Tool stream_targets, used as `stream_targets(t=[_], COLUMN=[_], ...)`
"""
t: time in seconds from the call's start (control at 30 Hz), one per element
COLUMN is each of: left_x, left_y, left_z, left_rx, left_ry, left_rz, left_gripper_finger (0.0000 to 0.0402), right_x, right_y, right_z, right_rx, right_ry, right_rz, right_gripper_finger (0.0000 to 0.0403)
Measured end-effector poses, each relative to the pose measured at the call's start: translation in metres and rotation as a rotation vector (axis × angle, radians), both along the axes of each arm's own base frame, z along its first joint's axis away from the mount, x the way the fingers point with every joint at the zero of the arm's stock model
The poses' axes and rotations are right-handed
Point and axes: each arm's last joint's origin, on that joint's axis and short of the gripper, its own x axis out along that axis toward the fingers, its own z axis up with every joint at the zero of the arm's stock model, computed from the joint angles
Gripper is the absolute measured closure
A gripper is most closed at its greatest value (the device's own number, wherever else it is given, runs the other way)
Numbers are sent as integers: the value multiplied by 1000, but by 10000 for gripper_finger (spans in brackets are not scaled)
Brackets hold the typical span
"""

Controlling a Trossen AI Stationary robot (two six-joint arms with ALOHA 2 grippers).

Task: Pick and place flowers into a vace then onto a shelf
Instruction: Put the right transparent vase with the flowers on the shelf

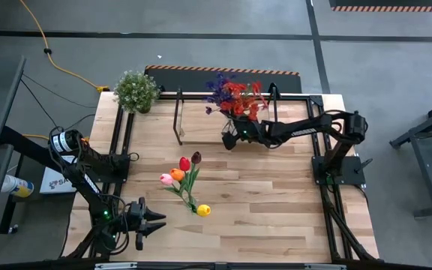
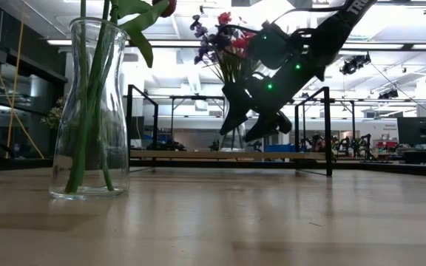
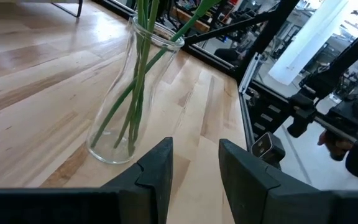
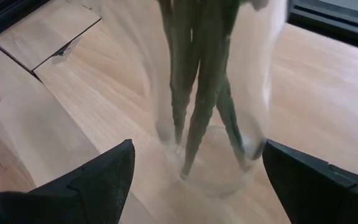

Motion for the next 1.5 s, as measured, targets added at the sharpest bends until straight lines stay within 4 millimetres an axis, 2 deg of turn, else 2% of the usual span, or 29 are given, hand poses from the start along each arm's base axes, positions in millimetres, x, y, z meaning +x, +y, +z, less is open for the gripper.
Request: stream_targets(t=[0.43,0.97,1.23,1.5], left_x=[-1,-2,-2,-2], left_y=[4,7,7,7], left_z=[-5,-8,-8,-8], left_rx=[83,141,141,141], left_ry=[33,34,32,29], left_rz=[-7,14,17,20], left_gripper_finger=[238,238,238,238], right_x=[-4,-3,-8,-12], right_y=[2,1,1,-7], right_z=[-3,-3,13,17], right_rx=[-6,-9,-26,-4], right_ry=[56,45,29,29], right_rz=[-37,-30,14,12], right_gripper_finger=[64,64,64,64])
